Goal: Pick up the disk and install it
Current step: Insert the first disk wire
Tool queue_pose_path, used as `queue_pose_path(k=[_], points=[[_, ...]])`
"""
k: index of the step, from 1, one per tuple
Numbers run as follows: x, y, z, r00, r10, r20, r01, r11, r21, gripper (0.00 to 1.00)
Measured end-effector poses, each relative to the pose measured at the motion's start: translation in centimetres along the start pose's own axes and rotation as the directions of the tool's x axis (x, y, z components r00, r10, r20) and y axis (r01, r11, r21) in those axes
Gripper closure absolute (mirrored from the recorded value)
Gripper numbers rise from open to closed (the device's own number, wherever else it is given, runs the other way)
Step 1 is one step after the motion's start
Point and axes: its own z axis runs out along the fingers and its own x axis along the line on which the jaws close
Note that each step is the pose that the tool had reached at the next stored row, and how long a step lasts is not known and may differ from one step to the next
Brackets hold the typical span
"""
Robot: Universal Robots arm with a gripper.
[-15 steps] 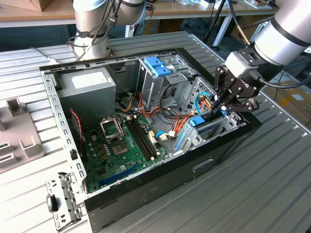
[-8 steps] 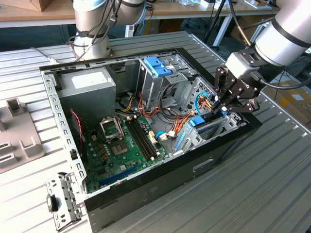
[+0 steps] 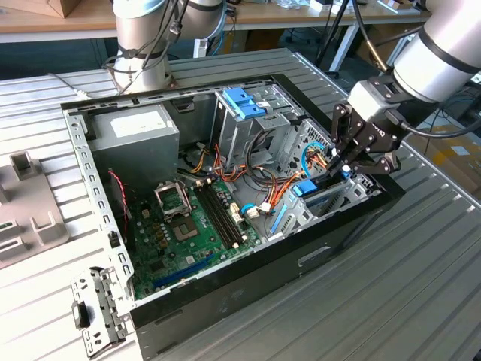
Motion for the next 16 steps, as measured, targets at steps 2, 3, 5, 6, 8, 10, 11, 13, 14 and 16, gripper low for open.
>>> queue_pose_path(k=[2,3,5,6,8,10,11,13,14,16], points=[[0.08,-0.01,0.07,1.0,0.0,0.0,0.0,1.0,0.0001,0.83],[0.11,-0.01,0.11,1.0,0.0,-0.0004,0.0,1.0,0.0001,0.83],[0.14,-0.02,0.22,1.0,0.0,-0.0001,0.0,1.0,0.0001,0.83],[0.15,-0.02,0.24,1.0,0.0,-0.0002,0.0,1.0,0.0,0.83],[0.16,-0.03,0.31,1.0,0.0,-0.0001,0.0,1.0,0.0001,0.83],[0.18,-0.03,0.38,1.0,0.0,-0.0002,0.0,1.0,0.0,0.83],[0.18,-0.03,0.39,1.0,0.0,-0.0003,0.0,1.0,0.0,0.83],[0.18,-0.03,0.4,1.0,0.0,-0.0002,0.0,1.0,0.0001,0.83],[0.18,-0.03,0.41,1.0,0.0,-0.0002,0.0,1.0,0.0,0.83],[0.18,-0.03,0.42,1.0,0.0,0.0,0.0,1.0,0.0,0.75]])
